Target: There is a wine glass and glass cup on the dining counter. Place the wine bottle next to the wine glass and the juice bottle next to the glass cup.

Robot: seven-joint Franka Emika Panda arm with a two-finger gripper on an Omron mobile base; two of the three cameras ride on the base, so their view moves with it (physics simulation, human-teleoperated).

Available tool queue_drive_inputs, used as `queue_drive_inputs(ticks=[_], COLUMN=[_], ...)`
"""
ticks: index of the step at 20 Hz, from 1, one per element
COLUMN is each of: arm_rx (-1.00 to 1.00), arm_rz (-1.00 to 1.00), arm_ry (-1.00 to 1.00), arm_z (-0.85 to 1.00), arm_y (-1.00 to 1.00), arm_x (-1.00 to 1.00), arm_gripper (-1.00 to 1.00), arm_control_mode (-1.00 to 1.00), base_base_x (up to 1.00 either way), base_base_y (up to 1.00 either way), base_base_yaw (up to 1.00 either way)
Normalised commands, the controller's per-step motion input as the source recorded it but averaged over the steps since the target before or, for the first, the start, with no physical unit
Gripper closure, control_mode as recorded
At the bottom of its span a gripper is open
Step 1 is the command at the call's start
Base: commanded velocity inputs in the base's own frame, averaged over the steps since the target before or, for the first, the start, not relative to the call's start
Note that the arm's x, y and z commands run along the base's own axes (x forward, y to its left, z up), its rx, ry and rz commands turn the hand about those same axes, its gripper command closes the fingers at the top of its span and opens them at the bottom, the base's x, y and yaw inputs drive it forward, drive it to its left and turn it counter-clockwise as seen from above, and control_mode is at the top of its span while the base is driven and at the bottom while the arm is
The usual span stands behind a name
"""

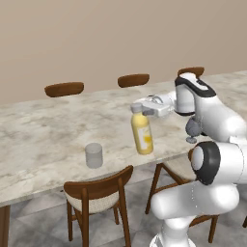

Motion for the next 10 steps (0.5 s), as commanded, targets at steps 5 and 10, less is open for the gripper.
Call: queue_drive_inputs(ticks=[5, 10], arm_rx=[0.0, 0.01], arm_rz=[0.06, 0.12], arm_ry=[-0.04, -0.06], arm_z=[-0.01, -0.09], arm_y=[-0.01, 0.03], arm_x=[0.27, 0.26], arm_gripper=[1.0, 1.0], arm_control_mode=[-1.0, -1.0], base_base_x=[0.0, 0.0], base_base_y=[0.0, 0.0], base_base_yaw=[0.0, 0.0])
